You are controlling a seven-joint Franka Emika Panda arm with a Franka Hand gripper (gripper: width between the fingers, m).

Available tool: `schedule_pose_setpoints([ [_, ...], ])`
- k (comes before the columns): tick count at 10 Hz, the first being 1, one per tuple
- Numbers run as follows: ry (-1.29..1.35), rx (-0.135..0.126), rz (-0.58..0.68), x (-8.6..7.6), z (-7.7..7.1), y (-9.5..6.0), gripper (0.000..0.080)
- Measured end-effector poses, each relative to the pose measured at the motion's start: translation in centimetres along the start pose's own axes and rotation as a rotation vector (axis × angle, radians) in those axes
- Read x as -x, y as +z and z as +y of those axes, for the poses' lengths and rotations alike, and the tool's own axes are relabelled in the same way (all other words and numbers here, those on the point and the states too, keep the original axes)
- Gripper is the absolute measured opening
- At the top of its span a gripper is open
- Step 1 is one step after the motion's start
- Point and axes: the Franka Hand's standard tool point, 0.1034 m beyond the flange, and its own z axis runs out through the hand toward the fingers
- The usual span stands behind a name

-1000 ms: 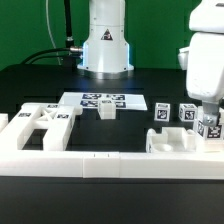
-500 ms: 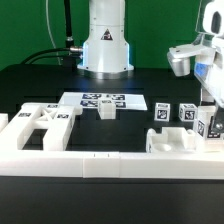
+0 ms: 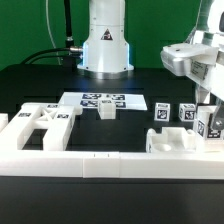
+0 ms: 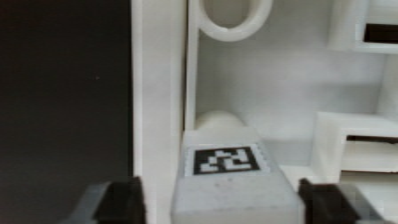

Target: Assemble chair

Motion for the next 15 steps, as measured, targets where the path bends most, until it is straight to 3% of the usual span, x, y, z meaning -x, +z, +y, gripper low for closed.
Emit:
schedule_pose_setpoints([
  [3, 0.032, -0.002, -0.001, 0.03, -0.06, 0.04, 0.0287],
  [8, 0.730, -0.034, -0.001, -0.09, -0.63, 0.16, 0.0287],
  [13, 1.059, -0.046, 0.000, -0.36, -0.77, 0.09, 0.0287],
  [15, 1.318, -0.071, 0.021, -0.32, -0.89, 0.13, 0.0287],
])
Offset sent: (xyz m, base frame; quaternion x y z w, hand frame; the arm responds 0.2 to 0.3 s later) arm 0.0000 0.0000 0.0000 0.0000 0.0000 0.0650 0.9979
